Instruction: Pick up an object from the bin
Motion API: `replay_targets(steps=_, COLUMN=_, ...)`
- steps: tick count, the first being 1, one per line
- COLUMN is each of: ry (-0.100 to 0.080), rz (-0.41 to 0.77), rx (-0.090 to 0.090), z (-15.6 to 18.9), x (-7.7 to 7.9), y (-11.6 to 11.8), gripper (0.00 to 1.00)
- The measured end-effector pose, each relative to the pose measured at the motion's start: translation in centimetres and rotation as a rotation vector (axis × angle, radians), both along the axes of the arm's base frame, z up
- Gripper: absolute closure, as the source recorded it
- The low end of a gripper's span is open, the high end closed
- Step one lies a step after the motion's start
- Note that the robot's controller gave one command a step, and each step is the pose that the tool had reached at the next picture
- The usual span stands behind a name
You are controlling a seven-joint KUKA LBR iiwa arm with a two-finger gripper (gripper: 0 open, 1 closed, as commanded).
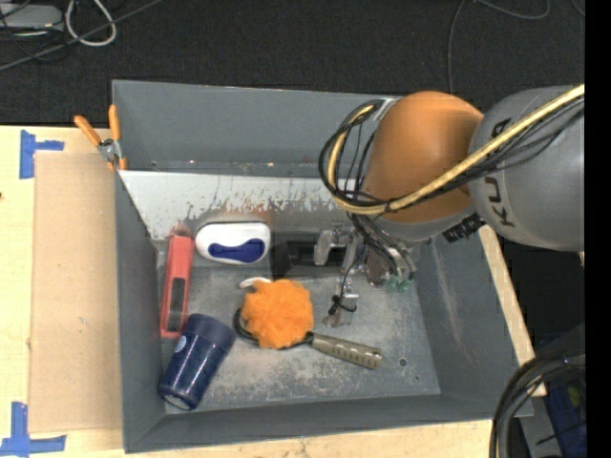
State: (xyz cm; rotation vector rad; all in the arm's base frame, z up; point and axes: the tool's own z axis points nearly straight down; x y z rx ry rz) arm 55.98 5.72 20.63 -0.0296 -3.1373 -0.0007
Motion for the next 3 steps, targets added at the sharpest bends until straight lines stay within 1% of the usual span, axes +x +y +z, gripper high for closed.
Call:
replay_targets(steps=1, ry=-0.001, rz=-0.084, rx=0.0, z=-1.0, x=0.4, y=0.6, gripper=0.0)
replay_targets(steps=2, ry=-0.002, rz=-0.102, rx=0.0, z=-1.4, x=1.3, y=0.8, gripper=0.0)
replay_targets(steps=3, ry=0.0, rz=0.057, rx=0.001, z=-7.2, x=-1.9, y=1.1, gripper=0.0)
